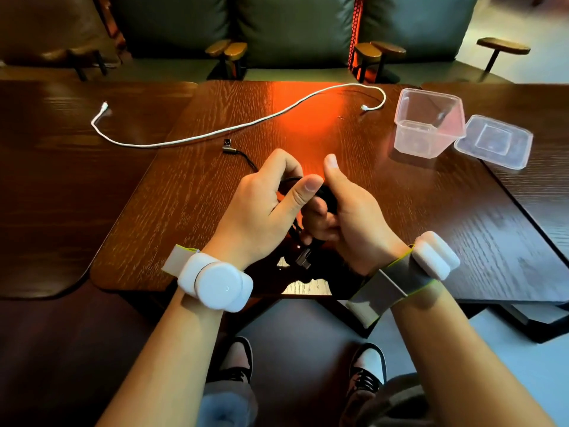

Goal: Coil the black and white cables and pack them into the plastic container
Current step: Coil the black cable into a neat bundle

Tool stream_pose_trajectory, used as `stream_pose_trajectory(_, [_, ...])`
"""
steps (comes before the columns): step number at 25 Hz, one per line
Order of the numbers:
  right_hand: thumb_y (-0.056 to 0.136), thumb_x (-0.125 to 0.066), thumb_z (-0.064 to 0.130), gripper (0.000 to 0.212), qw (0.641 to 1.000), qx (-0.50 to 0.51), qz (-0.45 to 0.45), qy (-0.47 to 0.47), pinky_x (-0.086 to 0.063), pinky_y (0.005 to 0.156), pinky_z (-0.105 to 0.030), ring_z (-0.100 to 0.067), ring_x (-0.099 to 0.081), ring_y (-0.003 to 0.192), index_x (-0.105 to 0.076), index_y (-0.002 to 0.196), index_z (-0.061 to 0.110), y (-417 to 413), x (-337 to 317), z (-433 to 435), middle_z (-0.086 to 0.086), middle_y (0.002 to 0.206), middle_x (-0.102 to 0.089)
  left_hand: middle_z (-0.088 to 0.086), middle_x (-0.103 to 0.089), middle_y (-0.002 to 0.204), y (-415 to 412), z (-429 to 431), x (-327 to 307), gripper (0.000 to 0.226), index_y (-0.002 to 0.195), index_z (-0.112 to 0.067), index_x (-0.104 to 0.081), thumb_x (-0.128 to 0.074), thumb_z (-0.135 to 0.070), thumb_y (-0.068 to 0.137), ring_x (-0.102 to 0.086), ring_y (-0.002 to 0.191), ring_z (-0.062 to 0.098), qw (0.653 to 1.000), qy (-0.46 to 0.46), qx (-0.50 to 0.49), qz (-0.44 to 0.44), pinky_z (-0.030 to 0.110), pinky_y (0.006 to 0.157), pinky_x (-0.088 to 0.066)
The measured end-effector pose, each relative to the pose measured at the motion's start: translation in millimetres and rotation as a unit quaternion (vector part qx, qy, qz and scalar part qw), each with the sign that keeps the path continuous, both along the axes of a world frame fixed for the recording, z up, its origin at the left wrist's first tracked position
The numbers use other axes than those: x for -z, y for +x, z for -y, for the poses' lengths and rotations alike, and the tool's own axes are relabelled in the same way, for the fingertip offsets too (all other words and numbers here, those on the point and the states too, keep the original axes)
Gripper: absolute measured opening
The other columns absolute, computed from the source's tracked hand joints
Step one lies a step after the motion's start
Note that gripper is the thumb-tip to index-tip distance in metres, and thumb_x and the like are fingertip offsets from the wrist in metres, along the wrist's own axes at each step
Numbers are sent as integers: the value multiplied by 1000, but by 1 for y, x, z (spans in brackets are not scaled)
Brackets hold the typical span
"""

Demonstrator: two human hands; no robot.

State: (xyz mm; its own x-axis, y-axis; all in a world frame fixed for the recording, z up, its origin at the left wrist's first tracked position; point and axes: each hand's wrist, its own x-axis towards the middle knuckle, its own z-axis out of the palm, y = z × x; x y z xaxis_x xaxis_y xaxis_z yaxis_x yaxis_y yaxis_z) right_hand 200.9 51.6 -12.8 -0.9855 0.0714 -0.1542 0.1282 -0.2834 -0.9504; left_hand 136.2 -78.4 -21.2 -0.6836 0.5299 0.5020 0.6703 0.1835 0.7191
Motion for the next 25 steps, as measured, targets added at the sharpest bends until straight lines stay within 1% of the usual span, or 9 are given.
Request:
stream_pose_trajectory(3, [99, -29, 61, 69, 996, 52, -27, 69, -37, 46, -25, -12, -33, 35, -43, 43, 22, -4, 3, 0, 7, 39, -37, -3, -61, 72, 4, -5, 1, 35, 91, -25, -45, -54, -59, 93, -65, 63, 16, 997, 52, -9, 53, 42, 58, -55])
stream_pose_trajectory(6, [94, -33, 63, 64, 994, 56, -55, 76, -38, 43, -24, -8, -38, 35, -48, 46, 24, -7, 4, 1, 8, 41, -41, 7, -59, 74, 4, -10, 1, 32, 91, -26, -45, -53, -56, 93, -62, 67, 29, 992, 77, -37, 95, 53, 60, -53])
stream_pose_trajectory(9, [96, -33, 60, 57, 971, 94, -119, 184, -40, 51, -33, -6, -46, 46, -58, 57, 27, -9, 11, -2, 9, 50, -51, -6, -55, 70, 2, -13, 1, 33, 90, -27, -49, -51, -59, 93, -56, 63, 12, 988, 73, -43, 129, 37, 57, -51])
stream_pose_trajectory(12, [100, -29, 55, 53, 914, 165, -175, 326, -39, 57, -35, -5, -48, 58, -57, 70, 22, -8, 16, -5, 9, 62, -56, -10, -55, 67, 3, -14, 4, 35, 92, -23, -50, -48, -57, 96, -54, 59, 1, 994, 43, -64, 72, 15, 54, -42])
stream_pose_trajectory(14, [103, -27, 50, 47, 880, 194, -204, 383, -37, 56, -26, -3, -47, 57, -51, 68, 28, -6, 16, -3, 14, 63, -56, -8, -54, 65, 4, -15, 4, 36, 92, -19, -51, -47, -54, 98, -52, 56, 3, 994, 41, -66, 72, 16, 52, -41])
stream_pose_trajectory(17, [104, -26, 44, 44, 844, 206, -235, 435, -41, 52, -18, 0, -57, 49, -52, 74, 26, -5, 16, -1, 14, 52, -57, -6, -46, 53, 8, -20, 3, 35, 91, -14, -48, -51, -47, 99, -45, 40, 12, 969, 131, -2, 209, 26, 40, -38])
stream_pose_trajectory(20, [104, -27, 42, 45, 824, 207, -251, 464, -50, 49, -40, -8, -63, 46, -53, 79, 15, -4, 16, 0, 9, 49, -59, -1, -39, 49, 8, -23, 1, 28, 88, -13, -46, -49, -36, 103, -32, 30, 13, 921, 212, 68, 319, 20, 35, -32])
stream_pose_trajectory(23, [105, -32, 38, 43, 849, 190, -258, 419, -53, 48, -42, -9, -67, 50, -55, 84, 9, -4, 14, 2, 7, 61, -66, -1, -39, 49, 7, -24, -1, 26, 81, -19, -47, -51, -33, 102, -28, 29, 9, 886, 245, 87, 384, 18, 36, -31])
stream_pose_trajectory(25, [106, -36, 35, 43, 923, 148, -222, 278, -55, 49, -36, -13, -68, 53, -57, 83, 5, -5, 12, 6, 2, 65, -68, -2, -39, 49, 2, -21, -1, 24, 78, -21, -47, -55, -31, 98, -28, 29, 8, 880, 254, 67, 396, 15, 37, -28])
